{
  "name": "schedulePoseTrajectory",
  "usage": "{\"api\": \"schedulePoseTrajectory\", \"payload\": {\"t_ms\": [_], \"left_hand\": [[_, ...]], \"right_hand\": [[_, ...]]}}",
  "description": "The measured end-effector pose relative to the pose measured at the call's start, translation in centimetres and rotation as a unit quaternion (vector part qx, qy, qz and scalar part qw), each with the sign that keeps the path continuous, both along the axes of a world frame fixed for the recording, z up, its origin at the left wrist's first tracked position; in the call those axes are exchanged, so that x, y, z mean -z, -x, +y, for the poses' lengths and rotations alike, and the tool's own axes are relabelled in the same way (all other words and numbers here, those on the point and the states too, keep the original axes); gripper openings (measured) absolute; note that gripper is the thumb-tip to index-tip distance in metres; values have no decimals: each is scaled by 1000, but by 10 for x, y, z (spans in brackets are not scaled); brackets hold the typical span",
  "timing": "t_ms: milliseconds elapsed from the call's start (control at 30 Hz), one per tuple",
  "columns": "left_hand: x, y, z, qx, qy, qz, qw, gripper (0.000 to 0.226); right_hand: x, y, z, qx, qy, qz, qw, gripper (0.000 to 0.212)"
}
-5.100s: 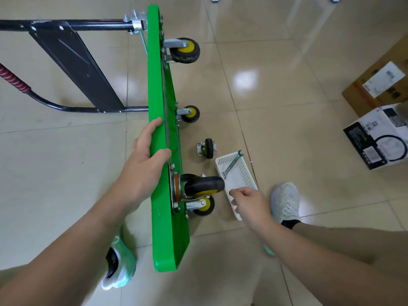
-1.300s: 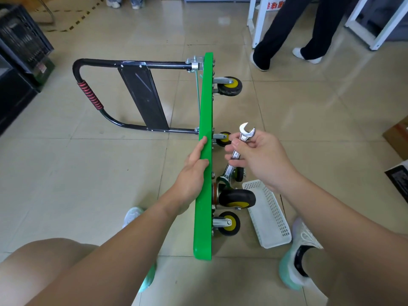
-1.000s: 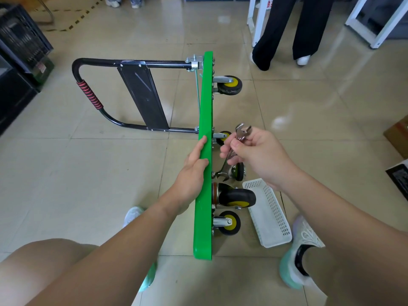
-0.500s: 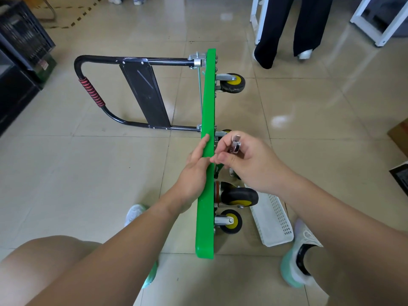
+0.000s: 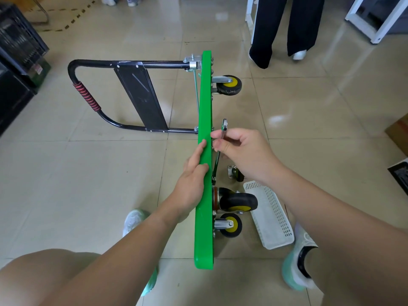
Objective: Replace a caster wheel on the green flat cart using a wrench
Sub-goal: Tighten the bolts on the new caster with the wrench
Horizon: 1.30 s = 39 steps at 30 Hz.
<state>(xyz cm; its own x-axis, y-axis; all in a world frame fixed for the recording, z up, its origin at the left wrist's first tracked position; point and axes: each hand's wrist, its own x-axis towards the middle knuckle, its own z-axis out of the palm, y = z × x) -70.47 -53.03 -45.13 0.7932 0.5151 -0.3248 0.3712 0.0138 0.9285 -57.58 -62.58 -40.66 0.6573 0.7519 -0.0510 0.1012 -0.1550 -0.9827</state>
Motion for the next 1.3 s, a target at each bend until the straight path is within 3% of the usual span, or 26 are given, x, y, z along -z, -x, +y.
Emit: {"api": "schedulePoseTrajectory", "payload": {"t_ms": [133,300,400,633,1000,1300], "left_hand": [[3,0,3,4,4,3,1000,66],[3,-1,4,10,4,2,1000,66],[3,-2,4,11,-2,7,1000,61],[1,0,2,4,-12,1,1000,58],[-2,0,-2,-10,-10,-4,1000,67],[6,-5,2,-8,-4,-11,1000,62]], "right_hand": [[12,-22,19,31,45,45,998,7],[33,-49,31,30,124,200,971,16],[34,-56,32,34,122,229,965,24],[-2,-49,6,29,21,80,996,5],[-2,34,-42,24,-113,-3,993,27],[16,43,-44,36,-142,-175,974,24]]}}
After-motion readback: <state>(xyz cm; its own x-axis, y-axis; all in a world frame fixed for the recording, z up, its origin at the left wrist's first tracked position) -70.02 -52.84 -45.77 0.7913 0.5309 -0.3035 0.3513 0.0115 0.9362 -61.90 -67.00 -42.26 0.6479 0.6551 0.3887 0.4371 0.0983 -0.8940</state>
